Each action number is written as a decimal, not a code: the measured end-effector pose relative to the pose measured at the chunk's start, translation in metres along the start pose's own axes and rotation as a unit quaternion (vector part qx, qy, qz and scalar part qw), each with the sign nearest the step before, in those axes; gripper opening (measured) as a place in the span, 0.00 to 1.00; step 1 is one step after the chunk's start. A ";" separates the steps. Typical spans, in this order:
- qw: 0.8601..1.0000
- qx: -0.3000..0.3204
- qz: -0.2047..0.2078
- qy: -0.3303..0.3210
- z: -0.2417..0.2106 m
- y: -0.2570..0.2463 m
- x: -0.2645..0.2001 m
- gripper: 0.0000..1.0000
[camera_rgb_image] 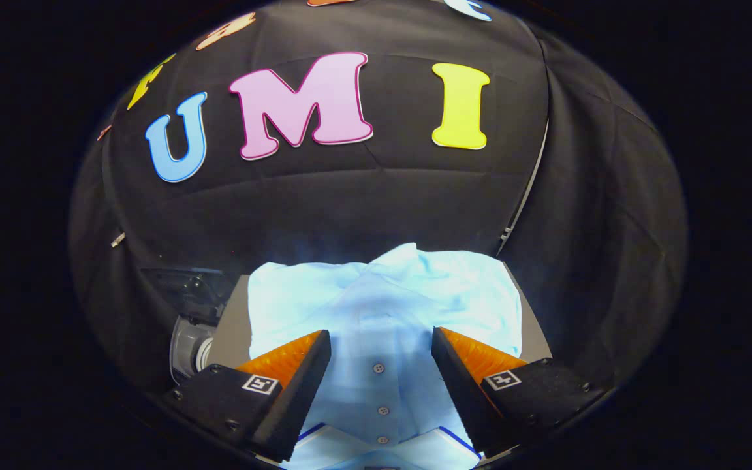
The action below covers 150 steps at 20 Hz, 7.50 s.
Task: Put the clothes into the washing machine and then close the washing machine lid.
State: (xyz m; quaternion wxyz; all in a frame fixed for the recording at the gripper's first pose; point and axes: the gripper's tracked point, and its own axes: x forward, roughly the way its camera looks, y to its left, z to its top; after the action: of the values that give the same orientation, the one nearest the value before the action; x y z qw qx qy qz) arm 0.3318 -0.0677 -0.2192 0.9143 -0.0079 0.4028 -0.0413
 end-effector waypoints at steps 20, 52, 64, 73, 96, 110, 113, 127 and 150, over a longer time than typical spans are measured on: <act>0.998 -0.007 0.026 0.050 -0.015 0.006 0.031 0.05; 0.975 -0.039 0.169 -0.136 0.105 0.278 -0.177 0.05; 0.969 -0.081 0.223 -0.066 0.028 0.441 -0.125 0.05; 0.975 -0.073 0.209 0.008 -0.043 0.473 -0.046 0.05; 0.981 -0.042 0.189 -0.016 -0.032 0.455 -0.016 1.00; 0.987 -0.047 0.154 -0.015 0.019 0.458 0.078 1.00; 0.988 -0.041 0.149 -0.005 0.019 0.460 0.096 1.00; 0.988 -0.030 0.154 0.009 0.016 0.462 0.125 1.00; 0.988 -0.041 0.150 0.005 -0.038 0.456 0.067 1.00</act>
State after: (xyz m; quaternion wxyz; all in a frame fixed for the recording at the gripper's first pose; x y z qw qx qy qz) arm 0.3799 0.3821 -0.3159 0.9073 0.0155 0.4049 0.1124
